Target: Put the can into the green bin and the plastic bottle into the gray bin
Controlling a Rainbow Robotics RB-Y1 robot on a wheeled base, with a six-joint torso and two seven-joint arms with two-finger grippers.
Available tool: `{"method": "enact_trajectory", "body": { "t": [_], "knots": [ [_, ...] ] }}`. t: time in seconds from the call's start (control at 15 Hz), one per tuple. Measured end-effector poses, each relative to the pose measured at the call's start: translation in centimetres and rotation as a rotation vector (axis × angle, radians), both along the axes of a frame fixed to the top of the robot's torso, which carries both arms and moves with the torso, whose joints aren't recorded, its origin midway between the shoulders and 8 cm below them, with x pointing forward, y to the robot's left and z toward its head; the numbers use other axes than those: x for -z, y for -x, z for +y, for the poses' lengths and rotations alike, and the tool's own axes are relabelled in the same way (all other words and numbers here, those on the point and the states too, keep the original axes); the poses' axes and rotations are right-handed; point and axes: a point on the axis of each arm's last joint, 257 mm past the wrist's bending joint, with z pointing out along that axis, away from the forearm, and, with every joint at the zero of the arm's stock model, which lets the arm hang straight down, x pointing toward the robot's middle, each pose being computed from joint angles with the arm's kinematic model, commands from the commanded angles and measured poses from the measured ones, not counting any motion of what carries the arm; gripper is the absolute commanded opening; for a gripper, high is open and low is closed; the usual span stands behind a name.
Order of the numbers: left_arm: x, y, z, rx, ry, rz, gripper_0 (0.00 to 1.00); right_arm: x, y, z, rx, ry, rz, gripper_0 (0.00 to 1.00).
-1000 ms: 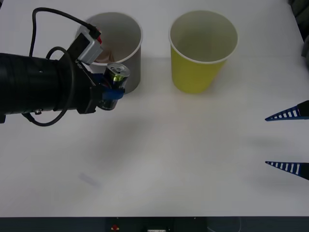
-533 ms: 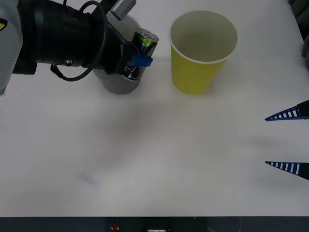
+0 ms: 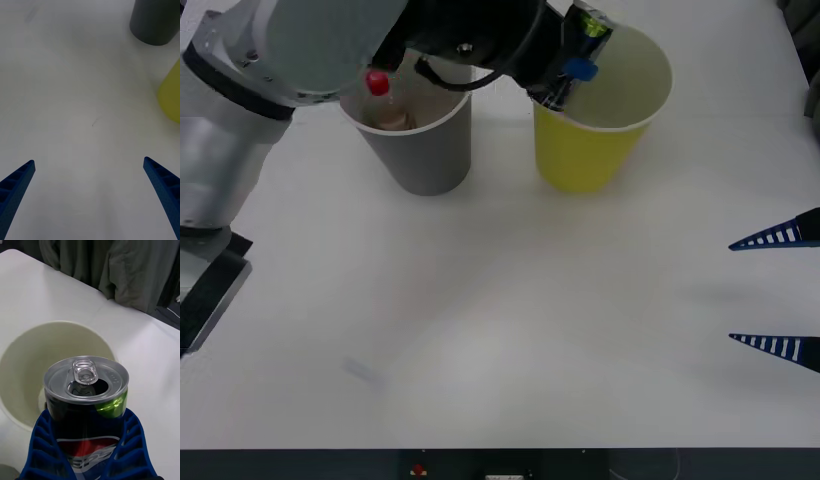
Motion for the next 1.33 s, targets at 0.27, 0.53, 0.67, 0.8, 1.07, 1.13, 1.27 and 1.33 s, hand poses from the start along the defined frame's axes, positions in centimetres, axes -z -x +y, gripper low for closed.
{"method": "enact_trajectory", "body": {
  "t": [0.27,0.53,0.67,0.8,1.07,1.13,1.27,1.33],
  "knots": [
    [-0.2,-3.0,-3.5,-0.025,0.045,-0.021,0.0,0.0,0.0,0.0,0.0,0.0,0.0,1.0],
    [0.8,-5.9,-5.7,-0.057,0.096,-0.074,0.0,0.0,0.0,0.0,0.0,0.0,0.0,1.0],
    [1.2,-6.9,-5.9,-0.071,0.097,-0.098,0.0,0.0,0.0,0.0,0.0,0.0,0.0,1.0],
    [1.5,-7.3,-5.8,-0.078,0.087,-0.11,0.0,0.0,0.0,0.0,0.0,0.0,0.0,1.0],
    [1.6,-7.6,-5.5,-0.084,0.071,-0.125,1.0,0.0,0.0,0.0,0.0,0.0,0.0,1.0],
    [1.7,-7.7,-5.4,-0.085,0.067,-0.127,1.0,0.0,0.0,0.0,0.0,0.0,0.0,1.0],
    [1.7,-7.8,-5.2,-0.077,0.051,-0.145,1.0,0.0,0.0,0.0,0.0,0.0,0.0,1.0],
    [1.8,-7.7,-5.2,-0.071,0.041,-0.147,1.0,0.0,0.0,0.0,0.0,0.0,0.0,1.0]
  ]
}}
